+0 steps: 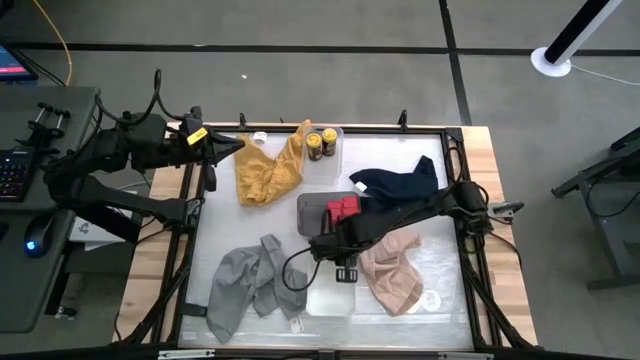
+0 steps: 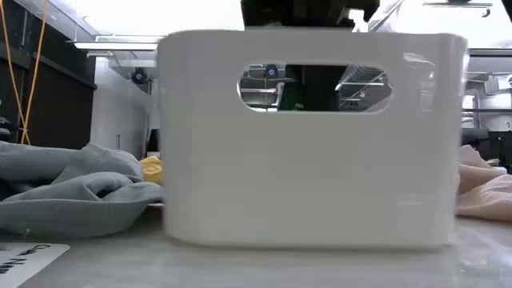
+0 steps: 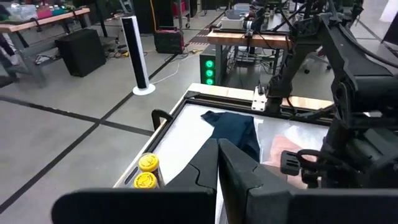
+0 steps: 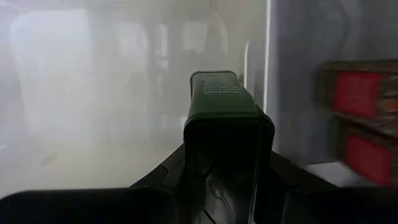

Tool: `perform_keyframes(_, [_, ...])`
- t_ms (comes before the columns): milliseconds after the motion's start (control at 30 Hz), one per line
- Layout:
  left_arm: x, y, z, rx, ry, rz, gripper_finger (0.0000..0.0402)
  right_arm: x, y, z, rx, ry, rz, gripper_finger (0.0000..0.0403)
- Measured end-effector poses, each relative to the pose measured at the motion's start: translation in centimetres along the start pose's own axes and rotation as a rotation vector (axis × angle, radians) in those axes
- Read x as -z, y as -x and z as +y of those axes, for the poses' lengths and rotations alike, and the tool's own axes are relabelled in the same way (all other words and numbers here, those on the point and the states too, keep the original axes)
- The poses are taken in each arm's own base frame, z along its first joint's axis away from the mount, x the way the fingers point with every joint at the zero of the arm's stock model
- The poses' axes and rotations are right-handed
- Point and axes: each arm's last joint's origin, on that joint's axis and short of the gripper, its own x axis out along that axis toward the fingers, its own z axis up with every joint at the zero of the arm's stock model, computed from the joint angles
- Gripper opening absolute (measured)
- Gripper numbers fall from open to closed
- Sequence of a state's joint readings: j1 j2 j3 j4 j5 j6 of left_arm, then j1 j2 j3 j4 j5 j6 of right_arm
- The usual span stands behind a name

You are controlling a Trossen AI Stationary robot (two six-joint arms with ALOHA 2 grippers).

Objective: Sort spices by type
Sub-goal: Put the right black spice can into the white bin

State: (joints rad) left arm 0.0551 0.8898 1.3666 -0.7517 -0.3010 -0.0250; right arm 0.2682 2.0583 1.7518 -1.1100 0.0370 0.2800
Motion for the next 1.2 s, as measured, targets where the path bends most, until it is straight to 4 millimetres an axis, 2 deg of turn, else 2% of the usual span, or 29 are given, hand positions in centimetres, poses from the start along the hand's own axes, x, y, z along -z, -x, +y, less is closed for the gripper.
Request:
perform_keyframes(233, [0.0, 0.0, 0.1, -0.027, 0.007, -0.001, 0.0, -0.1, 0.0, -1.1, -0.025, 0.038, 0.028, 0.0112])
perform_keyframes(467, [0.0, 0.0, 0.1, -0.027, 0.008, -0.001, 0.0, -0.1, 0.0, -1.0, -0.061, 0.074, 0.035, 0.0167])
perform_keyframes(767, [0.0, 0.0, 0.1, -0.027, 0.008, -0.001, 0.0, -0.1, 0.0, -1.0, -0.063, 0.077, 0.032, 0.0177])
perform_keyframes(1033, [0.0, 0.0, 0.1, -0.027, 0.008, -0.002, 0.0, 0.4, 1.3, -1.1, -0.064, 0.077, 0.035, 0.0178])
perform_keyframes(1200, [0.0, 0.0, 0.1, -0.028, 0.008, -0.002, 0.0, 0.9, 2.7, -1.3, -0.065, 0.089, 0.017, 0.0178])
